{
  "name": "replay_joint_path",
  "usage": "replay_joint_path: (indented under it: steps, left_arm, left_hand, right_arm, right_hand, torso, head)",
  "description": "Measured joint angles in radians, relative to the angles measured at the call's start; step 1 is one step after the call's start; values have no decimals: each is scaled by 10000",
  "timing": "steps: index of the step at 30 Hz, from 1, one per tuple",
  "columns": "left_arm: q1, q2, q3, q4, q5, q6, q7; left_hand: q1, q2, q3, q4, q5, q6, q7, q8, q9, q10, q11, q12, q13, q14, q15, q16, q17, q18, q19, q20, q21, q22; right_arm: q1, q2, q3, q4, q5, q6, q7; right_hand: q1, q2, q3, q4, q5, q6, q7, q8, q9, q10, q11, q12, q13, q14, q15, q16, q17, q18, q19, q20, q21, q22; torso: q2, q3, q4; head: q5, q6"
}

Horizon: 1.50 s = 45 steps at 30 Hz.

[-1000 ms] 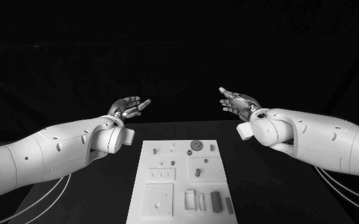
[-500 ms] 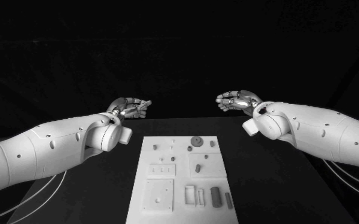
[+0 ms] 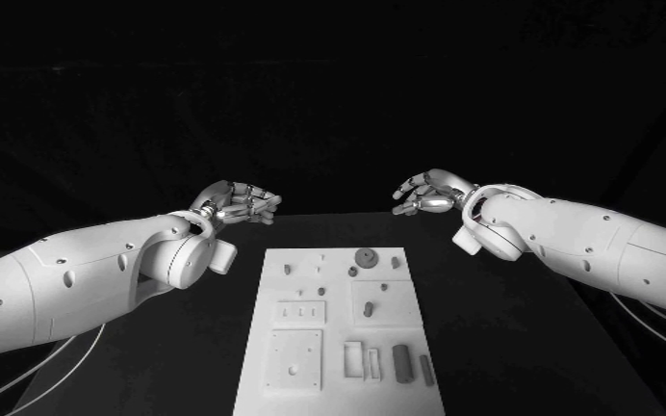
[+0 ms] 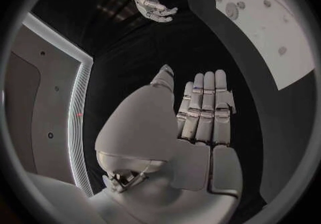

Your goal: Assemble the parts on the task board

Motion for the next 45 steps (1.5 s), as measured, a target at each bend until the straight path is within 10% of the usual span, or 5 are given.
replay_joint_path:
  steps: [7, 14, 20, 45]
  left_arm:
    - [187, -362, 1, 703, -220, 165, 5]
    - [311, -623, -9, 1201, -235, 356, 5]
    - [502, -764, -5, 1425, -216, 504, -20]
    - [655, -674, -4, 1553, -205, 549, -40]
  left_hand:
    - [515, 15, -137, 0, 0, 416, -78, -153, -128, 643, -212, -39, 104, 945, -437, 393, 573, -78, 924, -324, 185, 49]
    - [519, 7, -177, 13, 0, 475, -108, -212, -151, 780, -283, -39, 177, 1017, -508, 399, 853, -115, 1064, -463, 185, 52]
    - [519, 7, -261, 14, 0, 504, -79, -317, -181, 780, -283, -98, 206, 1017, -508, 399, 986, -165, 1100, -498, 184, 51]
    - [478, 48, -261, 14, 38, 539, -114, -362, -180, 849, -282, -187, 248, 1016, -509, 398, 1149, -310, 1173, -571, 145, 49]
  right_arm:
    - [-15, 211, 9, -73, -1510, -26, -58]
    - [-70, 276, 9, 49, -2746, -139, -355]
    - [-157, 447, 10, 426, -4294, -193, -884]
    - [-338, 944, 19, 747, -6964, -483, -2343]
  right_hand:
    - [1, 0, 108, -73, 114, 386, 51, -39, 174, 1392, -531, 702, 1157, 1323, -626, 837, 1170, 148, 1497, -334, 523, 181]
    - [254, 121, -215, -59, 191, 716, -154, -246, 230, 2585, -998, 2864, 3013, 2745, -1410, 2844, 2659, 149, 3396, -1111, 1720, 815]
    - [451, 103, -455, -71, 191, 865, -305, -520, 293, 1977, -1207, 6160, 5756, 3063, -1956, 5451, 4454, 63, 4565, -1809, 3026, 1156]
    - [-6, 181, -59, -48, -127, 1391, -383, -906, 425, 1530, -1322, 9210, 7704, 3212, -2054, 8275, 5670, -10, 4822, -2395, 5727, 1153]
  torso:
    - [253, 18, 120]
    - [478, 4, 247]
    - [691, -3, 347]
    - [1408, -101, 618]
  head:
    - [-115, -72]
    - [-183, -105]
    - [-215, -131]
    - [-359, -82]
